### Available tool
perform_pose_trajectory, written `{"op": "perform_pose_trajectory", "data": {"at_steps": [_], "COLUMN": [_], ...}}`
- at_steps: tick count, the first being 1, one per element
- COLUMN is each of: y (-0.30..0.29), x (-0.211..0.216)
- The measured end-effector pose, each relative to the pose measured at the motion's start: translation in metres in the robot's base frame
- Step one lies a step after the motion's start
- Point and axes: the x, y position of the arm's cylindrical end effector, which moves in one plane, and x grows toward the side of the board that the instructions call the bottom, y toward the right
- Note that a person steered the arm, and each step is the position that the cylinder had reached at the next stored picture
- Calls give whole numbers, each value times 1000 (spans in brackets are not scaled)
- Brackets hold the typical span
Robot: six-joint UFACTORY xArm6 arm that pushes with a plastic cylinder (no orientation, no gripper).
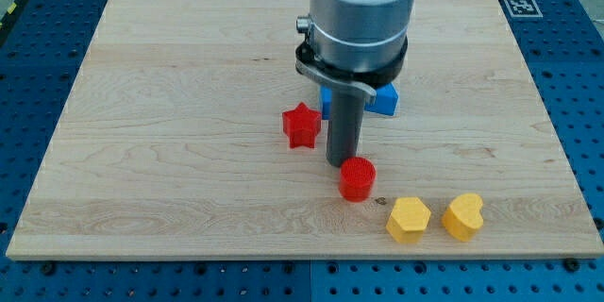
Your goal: Slide the red circle to the left of the hexagon
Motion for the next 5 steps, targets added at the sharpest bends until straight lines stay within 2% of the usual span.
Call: {"op": "perform_pose_trajectory", "data": {"at_steps": [2,3,5], "y": [0,0,1], "x": [12,-9,21]}}
